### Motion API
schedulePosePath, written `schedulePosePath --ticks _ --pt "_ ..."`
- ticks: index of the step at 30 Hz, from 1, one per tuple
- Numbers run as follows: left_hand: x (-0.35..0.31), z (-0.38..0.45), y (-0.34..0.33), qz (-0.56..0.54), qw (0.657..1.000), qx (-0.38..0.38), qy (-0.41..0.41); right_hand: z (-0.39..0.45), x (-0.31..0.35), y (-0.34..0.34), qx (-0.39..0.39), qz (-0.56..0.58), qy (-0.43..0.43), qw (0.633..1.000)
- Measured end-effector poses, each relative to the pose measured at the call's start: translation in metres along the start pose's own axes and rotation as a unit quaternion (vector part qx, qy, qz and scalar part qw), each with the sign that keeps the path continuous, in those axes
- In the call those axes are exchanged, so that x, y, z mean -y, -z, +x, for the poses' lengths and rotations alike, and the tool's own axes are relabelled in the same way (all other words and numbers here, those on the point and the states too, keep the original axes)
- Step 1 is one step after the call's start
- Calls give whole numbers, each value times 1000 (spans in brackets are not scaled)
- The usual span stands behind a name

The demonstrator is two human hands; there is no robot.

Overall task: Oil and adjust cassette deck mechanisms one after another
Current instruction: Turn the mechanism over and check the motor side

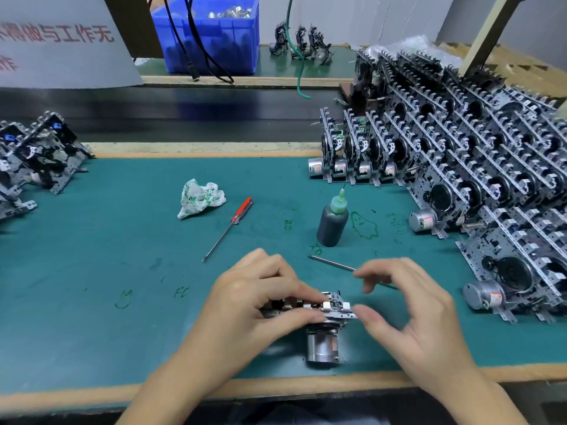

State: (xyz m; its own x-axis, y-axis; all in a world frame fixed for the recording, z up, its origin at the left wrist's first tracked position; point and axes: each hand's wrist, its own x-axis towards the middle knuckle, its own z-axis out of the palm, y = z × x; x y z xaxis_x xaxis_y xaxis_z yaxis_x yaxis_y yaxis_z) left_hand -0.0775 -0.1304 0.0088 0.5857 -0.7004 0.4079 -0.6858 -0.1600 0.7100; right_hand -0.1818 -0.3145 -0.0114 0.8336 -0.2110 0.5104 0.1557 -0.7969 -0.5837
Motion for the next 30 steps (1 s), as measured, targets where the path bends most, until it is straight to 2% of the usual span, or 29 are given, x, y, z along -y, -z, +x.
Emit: schedulePosePath --ticks 3,7,11,15,19,23,26,30 --pt "3 -5 14 20 1000 12 2 22 16 3 63 -48 75 994" --pt "4 -10 29 82 997 6 7 44 30 -2 161 -117 186 962" --pt "0 -7 32 150 987 52 -18 52 30 -3 220 -128 201 946" --pt "-6 5 34 158 983 88 -44 50 23 8 246 -129 201 939" --pt "-21 36 24 163 974 111 -112 49 17 42 194 -107 158 962" --pt "-36 94 6 168 960 123 -188 58 10 75 108 -140 68 982" --pt "-39 136 -13 195 949 145 -198 69 -3 81 64 -190 -10 980" --pt "-24 174 -41 293 923 177 -174 89 -35 66 33 -216 -96 971"
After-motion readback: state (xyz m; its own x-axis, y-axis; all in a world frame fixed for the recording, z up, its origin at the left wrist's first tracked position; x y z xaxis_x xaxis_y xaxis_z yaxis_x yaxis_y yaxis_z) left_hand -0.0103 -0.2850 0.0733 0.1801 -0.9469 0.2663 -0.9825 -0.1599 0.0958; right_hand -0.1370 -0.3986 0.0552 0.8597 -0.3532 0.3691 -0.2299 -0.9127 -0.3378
